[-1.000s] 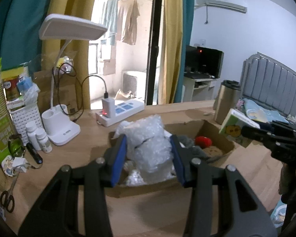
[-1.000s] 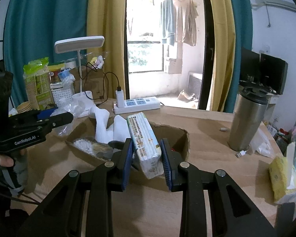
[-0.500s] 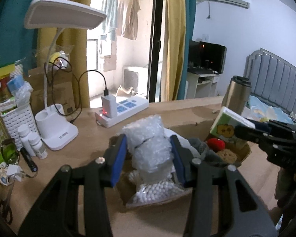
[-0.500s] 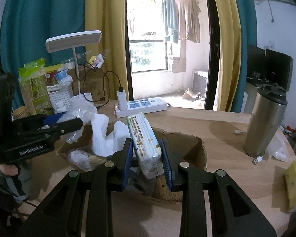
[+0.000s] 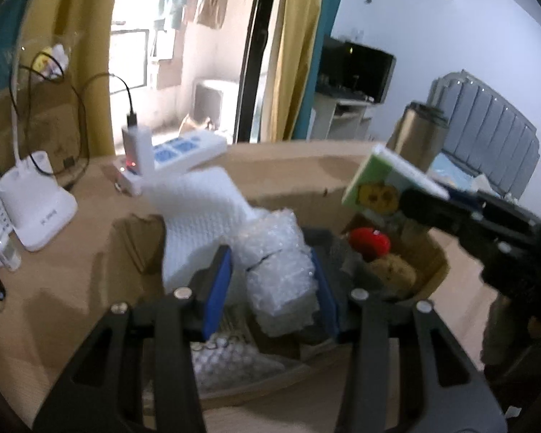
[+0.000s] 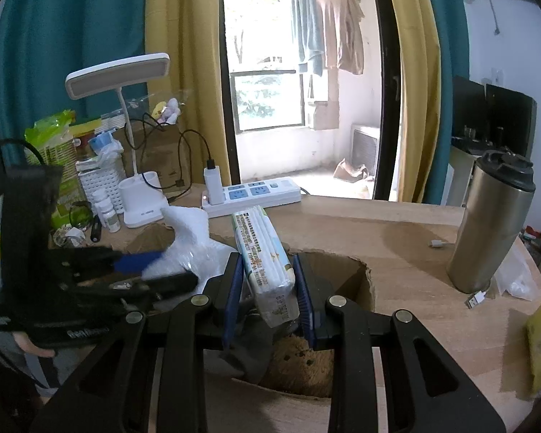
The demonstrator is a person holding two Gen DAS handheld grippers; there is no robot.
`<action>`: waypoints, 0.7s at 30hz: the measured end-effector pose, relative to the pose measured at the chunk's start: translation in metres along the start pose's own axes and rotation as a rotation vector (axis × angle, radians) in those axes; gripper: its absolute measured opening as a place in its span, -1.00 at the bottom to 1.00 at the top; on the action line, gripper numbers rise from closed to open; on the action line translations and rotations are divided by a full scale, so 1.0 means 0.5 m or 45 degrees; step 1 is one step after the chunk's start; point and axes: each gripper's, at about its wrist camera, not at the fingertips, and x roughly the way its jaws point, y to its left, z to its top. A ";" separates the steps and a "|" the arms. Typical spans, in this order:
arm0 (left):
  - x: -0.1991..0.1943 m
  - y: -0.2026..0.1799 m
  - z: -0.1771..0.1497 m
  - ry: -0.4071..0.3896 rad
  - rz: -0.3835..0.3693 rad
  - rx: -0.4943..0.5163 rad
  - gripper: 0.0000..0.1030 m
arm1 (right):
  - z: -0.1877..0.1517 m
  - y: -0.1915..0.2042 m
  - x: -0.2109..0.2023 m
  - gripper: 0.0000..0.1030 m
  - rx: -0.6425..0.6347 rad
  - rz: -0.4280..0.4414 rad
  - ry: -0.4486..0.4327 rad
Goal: Organize soft objects
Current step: 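Carry the bubble wrap and tissue pack into the box and release both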
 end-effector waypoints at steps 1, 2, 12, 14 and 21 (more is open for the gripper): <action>0.008 -0.003 -0.003 0.016 -0.003 0.006 -0.10 | 0.000 -0.001 0.003 -0.41 0.002 0.003 0.003; 0.016 -0.007 -0.007 0.035 -0.007 0.012 -0.10 | -0.001 -0.002 0.005 -0.41 0.003 0.005 0.007; 0.053 -0.007 -0.022 0.137 -0.025 -0.011 -0.07 | -0.013 -0.012 0.038 -0.41 0.018 -0.043 0.057; 0.054 -0.004 -0.022 0.144 -0.023 -0.009 -0.05 | -0.019 -0.015 0.050 -0.41 0.023 -0.060 0.085; 0.058 -0.004 -0.023 0.150 -0.025 -0.008 -0.03 | -0.038 -0.014 0.085 -0.41 0.016 -0.102 0.160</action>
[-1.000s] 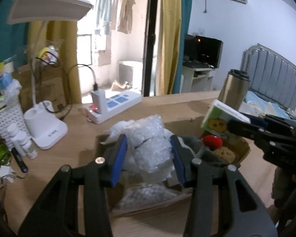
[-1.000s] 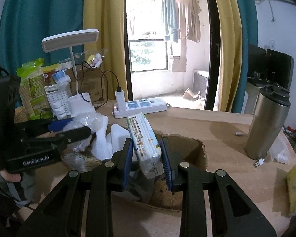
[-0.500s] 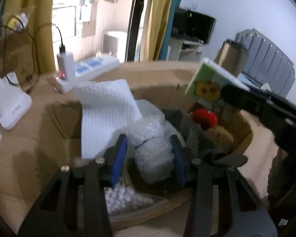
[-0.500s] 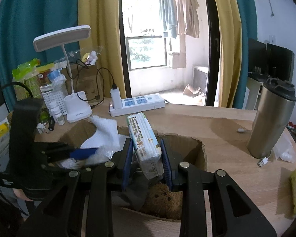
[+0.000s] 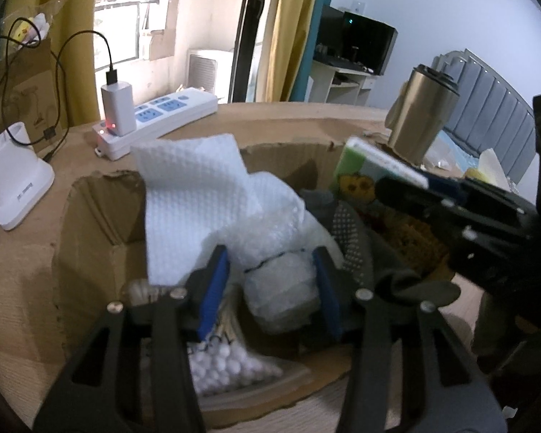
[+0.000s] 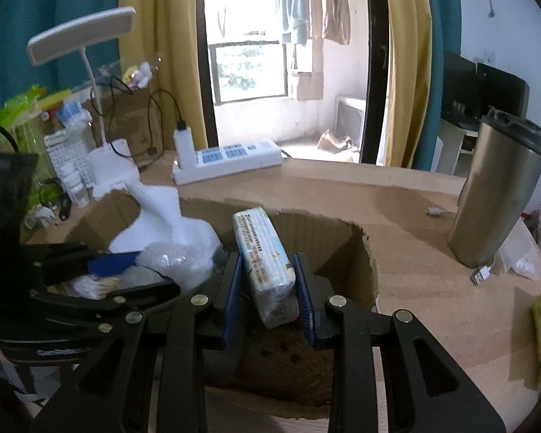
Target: Organize soft objects
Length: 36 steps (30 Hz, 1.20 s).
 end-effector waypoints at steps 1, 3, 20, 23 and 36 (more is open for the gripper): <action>0.000 0.000 0.001 0.001 0.003 0.001 -0.03 | -0.002 0.002 0.005 -0.41 -0.005 -0.004 0.010; -0.002 -0.003 0.001 0.002 0.017 0.007 -0.02 | -0.006 0.006 0.011 -0.41 -0.012 -0.001 0.026; -0.064 -0.004 -0.003 -0.081 0.030 0.003 0.29 | 0.002 0.020 -0.027 -0.16 -0.006 0.053 -0.006; -0.080 -0.005 -0.004 -0.112 0.047 0.006 0.29 | 0.005 0.024 -0.041 -0.04 -0.010 0.045 -0.023; -0.186 -0.007 -0.012 -0.265 0.090 -0.026 0.44 | 0.019 0.040 -0.117 0.05 -0.022 0.020 -0.086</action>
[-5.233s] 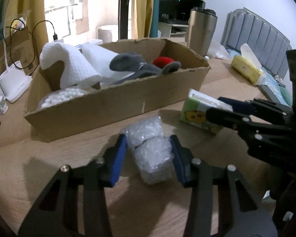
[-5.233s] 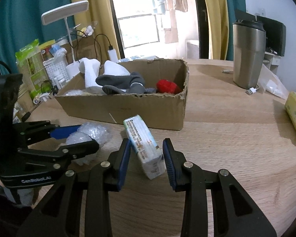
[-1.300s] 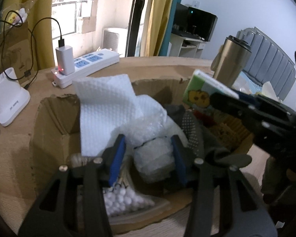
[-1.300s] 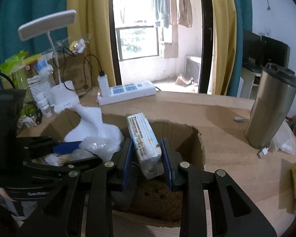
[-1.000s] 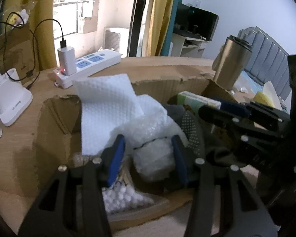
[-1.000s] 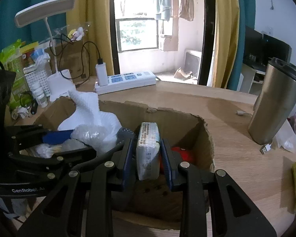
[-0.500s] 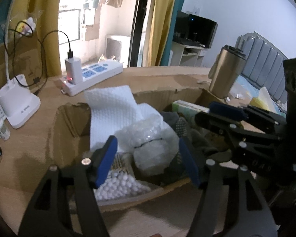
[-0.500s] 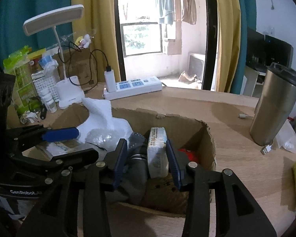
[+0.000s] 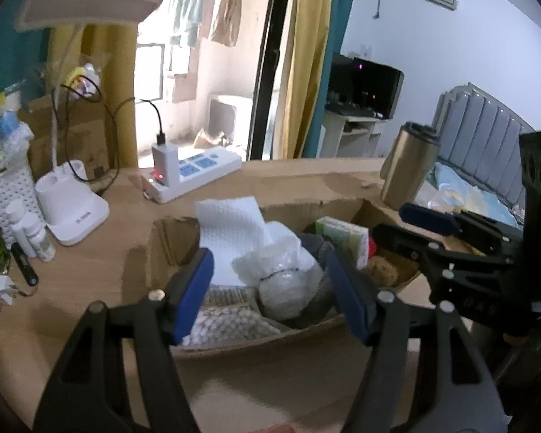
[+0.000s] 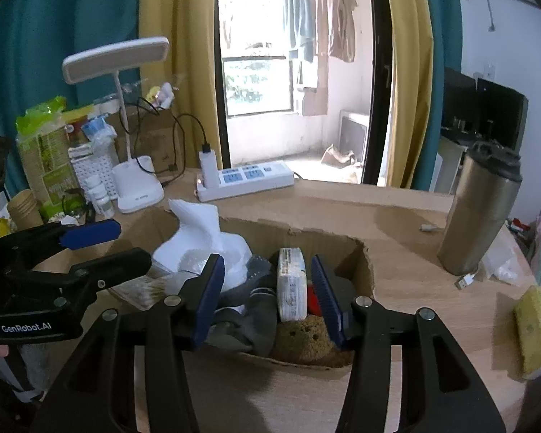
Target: Organize soft objects
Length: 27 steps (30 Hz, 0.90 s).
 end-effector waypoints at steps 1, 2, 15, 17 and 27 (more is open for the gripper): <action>-0.007 0.000 0.002 -0.008 -0.002 -0.002 0.59 | 0.002 0.002 -0.008 0.08 -0.004 -0.002 -0.008; -0.015 -0.001 0.003 -0.018 -0.005 -0.003 0.71 | 0.005 0.004 -0.017 0.09 -0.007 -0.005 -0.017; -0.138 -0.014 -0.003 -0.153 0.018 -0.021 0.82 | 0.025 0.020 -0.130 0.15 -0.030 -0.060 -0.105; -0.157 -0.016 -0.008 -0.168 0.025 -0.024 0.82 | 0.026 0.022 -0.148 0.20 -0.037 -0.090 -0.119; -0.250 -0.021 -0.031 -0.279 0.098 -0.006 0.94 | 0.003 0.042 -0.229 0.35 -0.018 -0.145 -0.191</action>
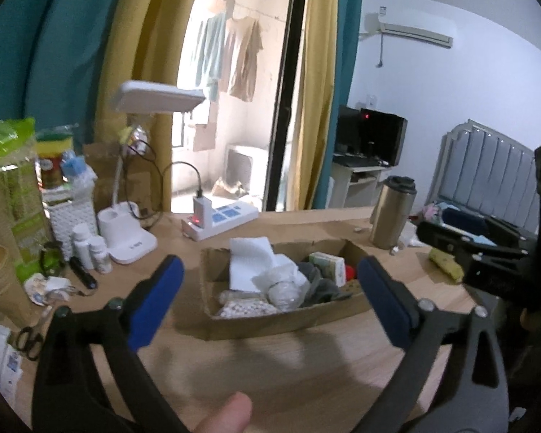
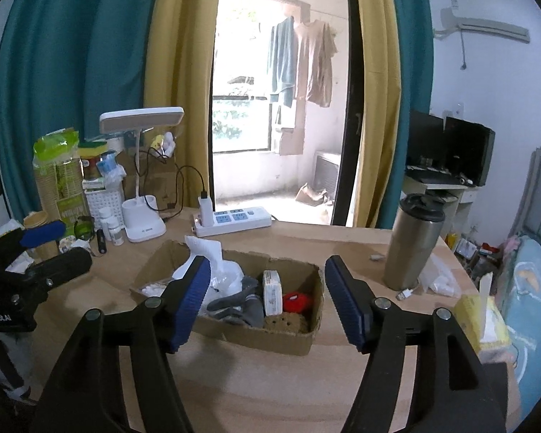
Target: Organize soft objects
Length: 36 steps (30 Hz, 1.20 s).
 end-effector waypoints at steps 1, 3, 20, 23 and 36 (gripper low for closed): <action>-0.008 0.002 -0.001 -0.007 0.007 0.001 0.95 | -0.004 0.002 -0.006 0.35 0.005 -0.002 0.000; -0.022 0.007 -0.005 -0.015 0.024 -0.006 0.95 | -0.013 0.003 -0.020 0.35 0.007 -0.011 0.001; -0.105 -0.016 -0.015 -0.112 0.118 0.010 0.96 | -0.029 0.011 -0.122 0.36 0.010 -0.065 -0.161; -0.108 -0.016 -0.016 -0.112 0.119 0.009 0.96 | -0.029 0.011 -0.123 0.36 0.010 -0.058 -0.164; -0.105 -0.019 -0.013 -0.096 0.101 -0.003 0.96 | -0.035 0.006 -0.114 0.37 0.024 -0.051 -0.146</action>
